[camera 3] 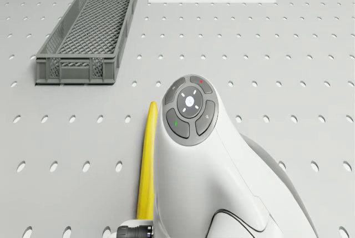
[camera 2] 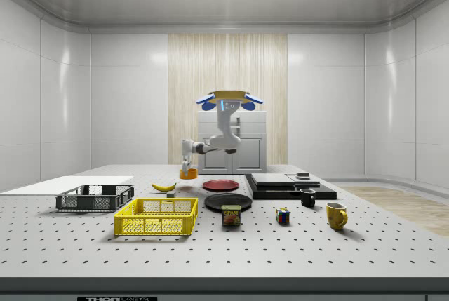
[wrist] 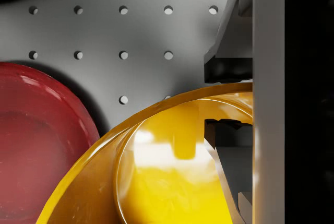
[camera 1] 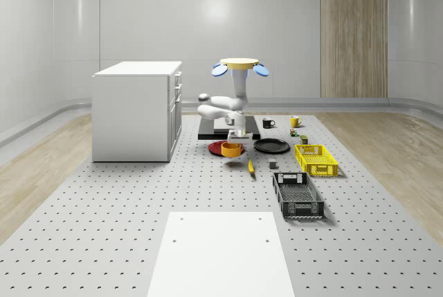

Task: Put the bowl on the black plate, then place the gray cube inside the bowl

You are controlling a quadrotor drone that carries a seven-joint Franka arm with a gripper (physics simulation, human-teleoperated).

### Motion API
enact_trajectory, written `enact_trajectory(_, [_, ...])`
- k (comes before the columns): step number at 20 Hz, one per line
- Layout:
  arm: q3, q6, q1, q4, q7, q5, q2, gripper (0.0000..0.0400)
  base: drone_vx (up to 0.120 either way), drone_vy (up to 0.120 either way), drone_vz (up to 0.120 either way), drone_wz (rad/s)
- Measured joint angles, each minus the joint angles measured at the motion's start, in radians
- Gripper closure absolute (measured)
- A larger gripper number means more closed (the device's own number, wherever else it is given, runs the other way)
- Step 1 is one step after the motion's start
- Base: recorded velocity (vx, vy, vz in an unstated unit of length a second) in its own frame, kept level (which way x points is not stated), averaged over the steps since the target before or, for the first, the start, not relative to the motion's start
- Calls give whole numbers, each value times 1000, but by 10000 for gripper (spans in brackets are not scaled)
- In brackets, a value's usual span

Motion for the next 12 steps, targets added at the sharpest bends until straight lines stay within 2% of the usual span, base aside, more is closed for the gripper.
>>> enact_trajectory(12, [2,8,-2,0,2,4,-9,300,-120,120,0,0])
